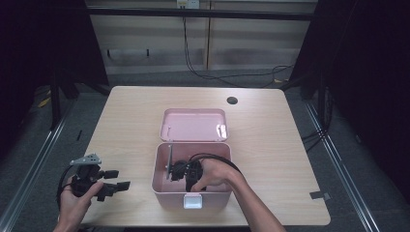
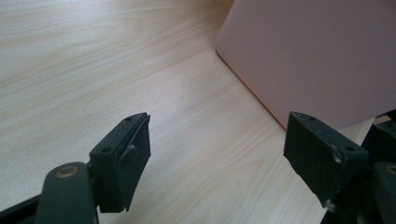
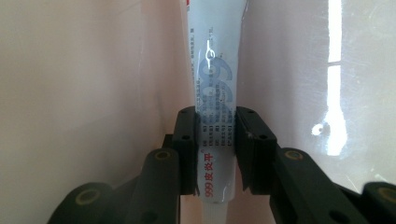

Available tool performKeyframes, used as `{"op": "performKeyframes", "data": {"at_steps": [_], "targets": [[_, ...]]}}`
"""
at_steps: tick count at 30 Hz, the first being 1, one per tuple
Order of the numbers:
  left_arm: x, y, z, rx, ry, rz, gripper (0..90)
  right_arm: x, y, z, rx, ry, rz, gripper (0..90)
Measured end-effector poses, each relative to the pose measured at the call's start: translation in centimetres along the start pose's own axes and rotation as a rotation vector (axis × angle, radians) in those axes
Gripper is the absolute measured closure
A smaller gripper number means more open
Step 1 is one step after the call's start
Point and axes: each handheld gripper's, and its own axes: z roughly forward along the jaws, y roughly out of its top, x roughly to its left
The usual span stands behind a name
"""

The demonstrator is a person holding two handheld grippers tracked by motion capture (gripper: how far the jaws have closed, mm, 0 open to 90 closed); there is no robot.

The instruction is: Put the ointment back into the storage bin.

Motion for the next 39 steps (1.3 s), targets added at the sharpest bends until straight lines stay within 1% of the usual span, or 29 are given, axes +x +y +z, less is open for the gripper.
{"op": "performKeyframes", "data": {"at_steps": [3, 4, 5, 7, 14, 15, 17, 19, 20, 21, 22, 23, 24, 25, 27, 30, 34, 36, 39], "targets": [[0.0, 0.0, 0.0, 0.0, 0.009, 0.0, 22.9, 0.0, -0.1, 0.0, -0.01, 0.005, 0.01, 69.8], [0.0, 0.0, 0.0, 0.0, 0.009, 0.0, 22.9, 0.0, -0.1, 0.0, -0.01, 0.005, 0.01, 69.8], [0.0, 0.0, 0.0, 0.001, 0.01, 0.0, 22.9, -0.1, -0.1, -0.2, -0.018, 0.009, 0.006, 67.3], [0.0, 0.0, 0.0, 0.001, 0.006, -0.001, 22.9, 0.0, -0.2, -0.3, -0.025, 0.012, 0.007, 66.9], [0.0, 0.0, 0.0, 0.0, 0.007, -0.001, 22.9, 0.0, -0.5, -0.7, -0.035, 0.003, 0.021, 65.5], [0.0, 0.0, 0.0, 0.002, 0.005, -0.001, 22.9, 0.0, -0.5, -0.9, -0.041, -0.007, 0.019, 63.7], [0.0, 0.0, 0.0, 0.002, 0.008, -0.001, 22.9, 0.1, -0.6, -0.9, -0.042, -0.015, 0.016, 63.0], [0.0, 0.0, 0.0, 0.0, 0.008, 0.0, 22.9, 0.2, -0.6, -1.3, -0.045, -0.026, 0.018, 62.5], [0.0, 0.0, 0.0, 0.0, 0.007, -0.001, 22.9, 0.2, -0.7, -1.4, -0.049, -0.031, 0.026, 62.4], [0.0, 0.0, 0.0, 0.0, 0.007, 0.001, 22.9, 0.2, -0.7, -1.6, -0.05, -0.033, 0.016, 62.0], [0.0, 0.0, 0.0, 0.001, 0.006, -0.002, 22.9, 0.4, -0.8, -1.7, -0.051, -0.037, 0.027, 61.6], [0.0, 0.0, 0.0, 0.0, 0.007, -0.001, 22.9, 0.4, -0.8, -1.8, -0.061, -0.045, 0.025, 61.6], [0.0, 0.0, 0.0, 0.0, 0.007, -0.002, 22.9, 0.5, -0.9, -1.9, -0.056, -0.047, 0.025, 61.2], [0.0, 0.0, 0.0, 0.0, 0.007, -0.001, 22.9, 0.6, -0.9, -2.1, -0.052, -0.053, 0.022, 60.6], [0.0, 0.0, 0.0, 0.0, 0.007, -0.001, 22.9, 0.7, -1.0, -2.3, -0.062, -0.07, 0.023, 60.0], [0.0, 0.0, 0.0, 0.0, 0.006, -0.001, 22.9, 0.9, -1.2, -2.6, -0.064, -0.068, 0.028, 59.4], [0.0, 0.0, 0.0, 0.001, 0.007, 0.001, 22.9, 0.9, -1.7, -3.0, -0.08, -0.086, 0.038, 59.6], [0.0, 0.0, 0.1, 0.002, 0.009, 0.002, 22.9, 0.9, -2.0, -3.2, -0.087, -0.086, 0.043, 59.8], [0.0, 0.0, 0.1, 0.002, 0.01, 0.002, 22.9, 1.1, -2.3, -3.6, -0.08, -0.1, 0.048, 59.8]]}}
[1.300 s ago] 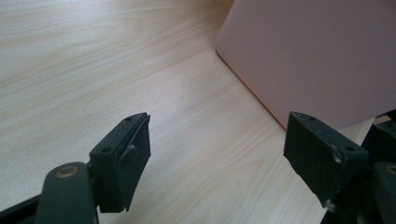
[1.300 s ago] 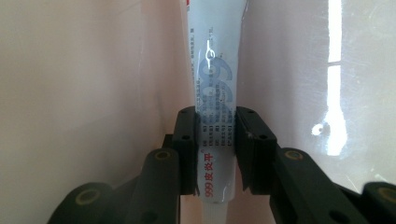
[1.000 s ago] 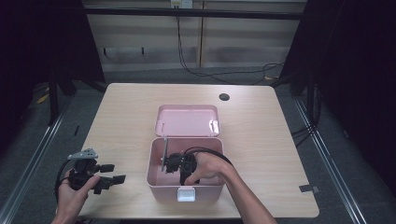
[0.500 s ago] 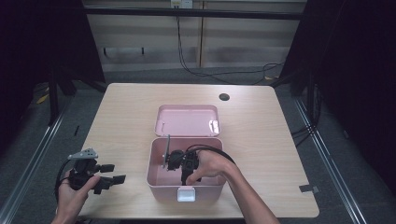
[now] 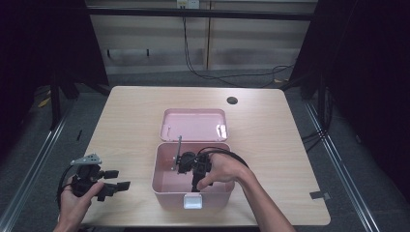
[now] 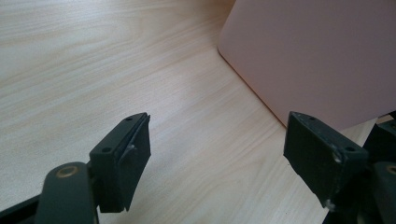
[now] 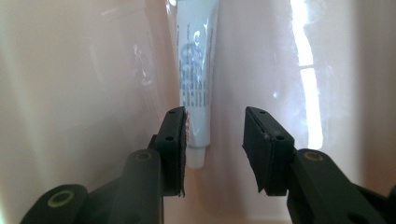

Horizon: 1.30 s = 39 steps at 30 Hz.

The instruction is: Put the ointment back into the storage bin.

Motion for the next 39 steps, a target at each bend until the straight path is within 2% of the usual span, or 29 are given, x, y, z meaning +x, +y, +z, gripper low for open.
{"op": "performKeyframes", "data": {"at_steps": [8, 9, 15, 27, 39], "targets": [[0.0, 0.0, 0.0, 0.0, -0.002, -0.001, 22.9, 0.2, -0.6, -1.5, -0.031, -0.025, 0.014, 59.9], [0.0, 0.0, 0.0, 0.001, -0.004, -0.001, 22.9, 0.2, -0.9, -2.0, -0.027, -0.045, 0.018, 59.5], [0.0, 0.0, 0.0, 0.001, 0.0, 0.001, 22.9, 0.2, -1.6, -3.3, -0.047, -0.069, 0.035, 59.5], [0.0, 0.0, 0.0, 0.0, 0.003, -0.001, 22.9, 0.2, -3.3, -5.4, -0.089, -0.106, 0.081, 57.9], [0.0, 0.0, 0.0, 0.001, 0.001, -0.001, 22.9, 0.5, -4.7, -7.0, -0.104, -0.119, 0.097, 57.6]]}}
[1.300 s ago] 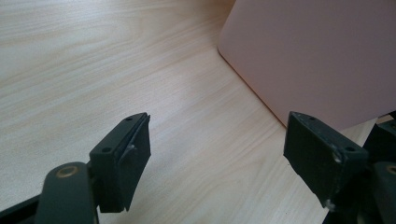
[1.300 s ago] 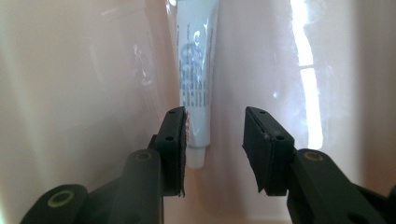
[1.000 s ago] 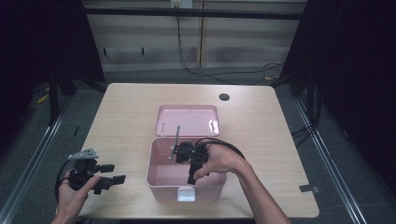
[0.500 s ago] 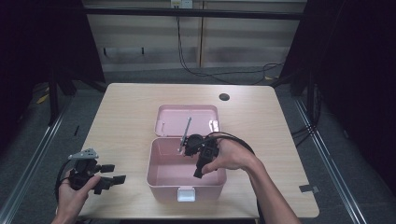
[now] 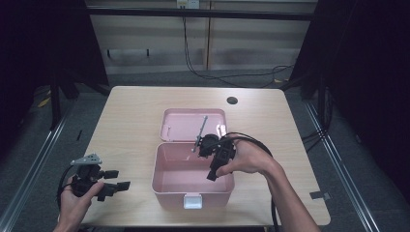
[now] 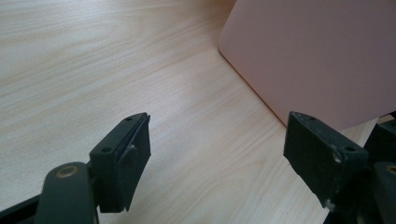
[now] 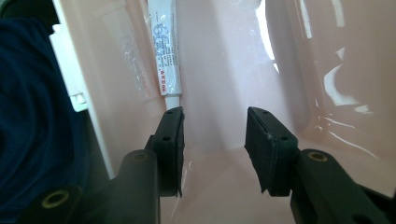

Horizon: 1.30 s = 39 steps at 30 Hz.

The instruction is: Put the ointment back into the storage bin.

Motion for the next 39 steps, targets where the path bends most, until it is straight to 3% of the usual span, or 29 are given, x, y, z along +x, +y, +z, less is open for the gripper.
{"op": "performKeyframes", "data": {"at_steps": [11, 21, 29, 39], "targets": [[0.0, 0.0, 0.0, 0.001, -0.001, -0.001, 22.9, 0.0, -1.6, -2.7, -0.063, -0.033, 0.025, 56.5], [0.0, 0.0, 0.0, 0.003, -0.003, -0.002, 22.9, -0.1, -3.7, -4.2, -0.102, -0.06, 0.076, 56.6], [0.0, 0.0, 0.0, 0.006, -0.001, 0.001, 22.9, -0.3, -5.7, -4.7, -0.119, -0.074, 0.115, 56.5], [0.0, 0.0, 0.0, 0.002, 0.003, -0.002, 22.9, -0.9, -8.7, -4.7, -0.133, -0.087, 0.203, 56.7]]}}
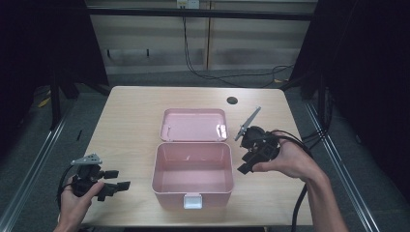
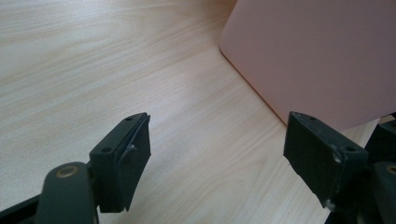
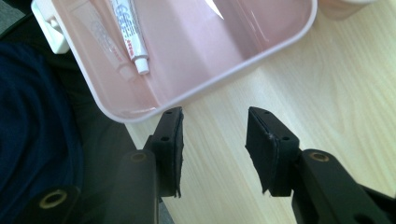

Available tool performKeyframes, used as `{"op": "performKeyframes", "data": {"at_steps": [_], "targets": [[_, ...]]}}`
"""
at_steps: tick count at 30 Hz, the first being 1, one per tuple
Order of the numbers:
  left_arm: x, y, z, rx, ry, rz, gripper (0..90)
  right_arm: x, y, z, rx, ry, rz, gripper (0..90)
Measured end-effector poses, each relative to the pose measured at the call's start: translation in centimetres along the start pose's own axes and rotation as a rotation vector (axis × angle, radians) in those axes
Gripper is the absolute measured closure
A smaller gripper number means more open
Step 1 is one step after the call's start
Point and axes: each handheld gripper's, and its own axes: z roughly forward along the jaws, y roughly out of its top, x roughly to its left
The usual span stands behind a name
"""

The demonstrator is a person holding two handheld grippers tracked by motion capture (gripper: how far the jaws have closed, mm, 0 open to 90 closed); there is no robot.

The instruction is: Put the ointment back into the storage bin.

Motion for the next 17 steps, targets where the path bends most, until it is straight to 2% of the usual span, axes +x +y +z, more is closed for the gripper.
{"op": "performKeyframes", "data": {"at_steps": [6, 7, 10, 11, 12, 17], "targets": [[0.0, 0.0, 0.0, 0.0, 0.001, 0.0, 22.9, -0.4, -1.3, 0.7, -0.002, 0.0, 0.033, 56.7], [0.0, 0.0, 0.0, 0.0, 0.0, 0.0, 22.9, -0.6, -1.9, 0.9, -0.006, -0.008, 0.056, 56.8], [0.0, 0.0, 0.0, -0.001, -0.001, -0.001, 22.9, -0.8, -2.4, 1.2, -0.011, -0.012, 0.077, 56.7], [0.0, 0.0, 0.0, 0.0, -0.001, -0.002, 22.9, -1.0, -2.7, 1.4, -0.011, -0.02, 0.1, 55.8], [0.0, 0.0, 0.0, 0.002, -0.001, -0.002, 22.9, -1.4, -3.4, 1.8, -0.021, -0.02, 0.159, 54.5], [0.0, 0.0, 0.0, 0.005, 0.0, -0.003, 22.9, -2.2, -4.7, 2.9, -0.036, -0.018, 0.205, 50.6]]}}
